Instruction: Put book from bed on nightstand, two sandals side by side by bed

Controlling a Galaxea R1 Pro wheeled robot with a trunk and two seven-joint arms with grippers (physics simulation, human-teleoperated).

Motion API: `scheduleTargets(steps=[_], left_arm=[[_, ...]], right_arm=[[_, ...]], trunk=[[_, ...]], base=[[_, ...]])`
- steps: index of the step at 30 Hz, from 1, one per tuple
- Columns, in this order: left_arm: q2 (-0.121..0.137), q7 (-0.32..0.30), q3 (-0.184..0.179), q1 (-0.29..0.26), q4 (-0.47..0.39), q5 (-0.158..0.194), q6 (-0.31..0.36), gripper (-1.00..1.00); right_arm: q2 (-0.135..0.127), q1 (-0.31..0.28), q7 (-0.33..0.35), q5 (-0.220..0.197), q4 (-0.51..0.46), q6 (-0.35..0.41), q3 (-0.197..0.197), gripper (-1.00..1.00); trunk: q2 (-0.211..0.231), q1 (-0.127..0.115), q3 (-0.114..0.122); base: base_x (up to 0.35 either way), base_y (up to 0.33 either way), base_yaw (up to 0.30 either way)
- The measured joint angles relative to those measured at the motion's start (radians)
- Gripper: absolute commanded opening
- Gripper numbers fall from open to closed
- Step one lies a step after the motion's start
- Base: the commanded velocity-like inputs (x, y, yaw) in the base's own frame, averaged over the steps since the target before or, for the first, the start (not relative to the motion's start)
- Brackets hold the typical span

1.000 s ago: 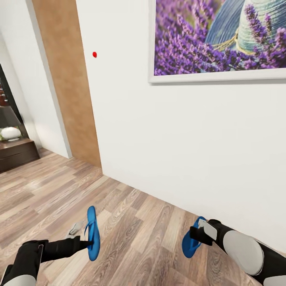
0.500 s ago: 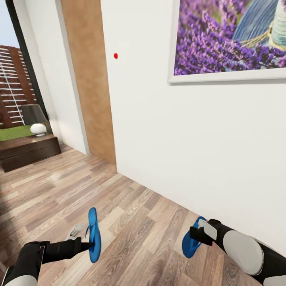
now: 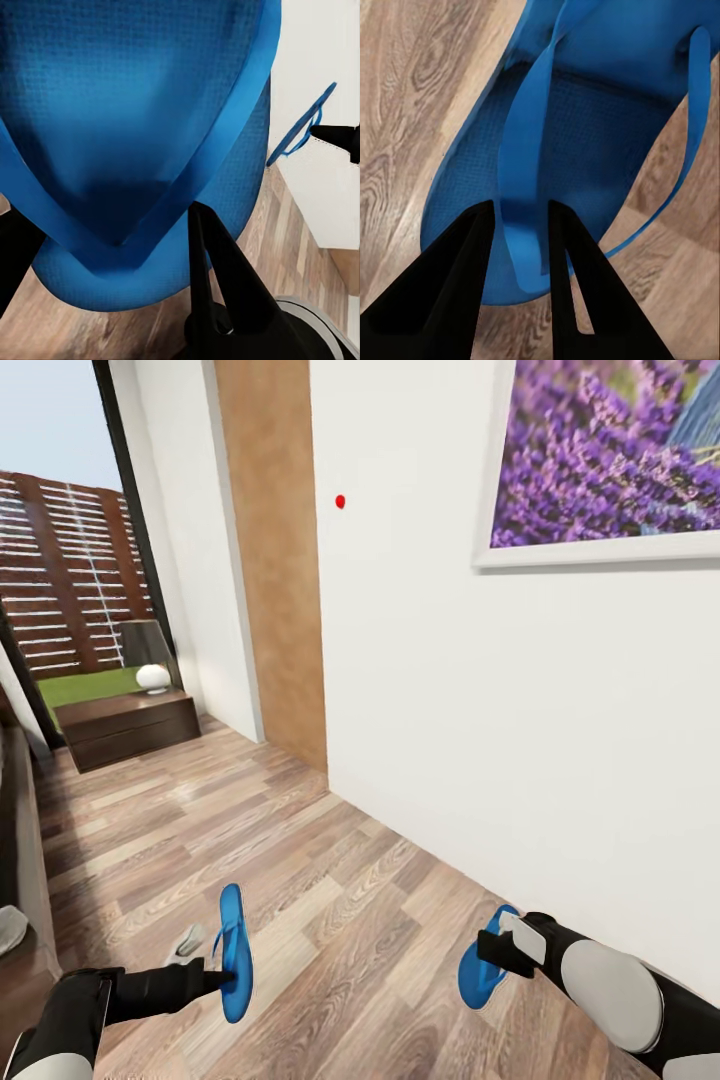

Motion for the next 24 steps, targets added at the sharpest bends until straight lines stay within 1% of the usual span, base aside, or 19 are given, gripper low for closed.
scheduleTargets(steps=[24], left_arm=[[0.002,0.0,0.001,0.0,0.001,0.0,0.0,-1.0]], right_arm=[[0.001,0.0,0.0,-0.002,0.0,-0.002,0.0,-1.0]], trunk=[[0.0,0.0,0.0]], base=[[0.094,-0.088,0.263]])
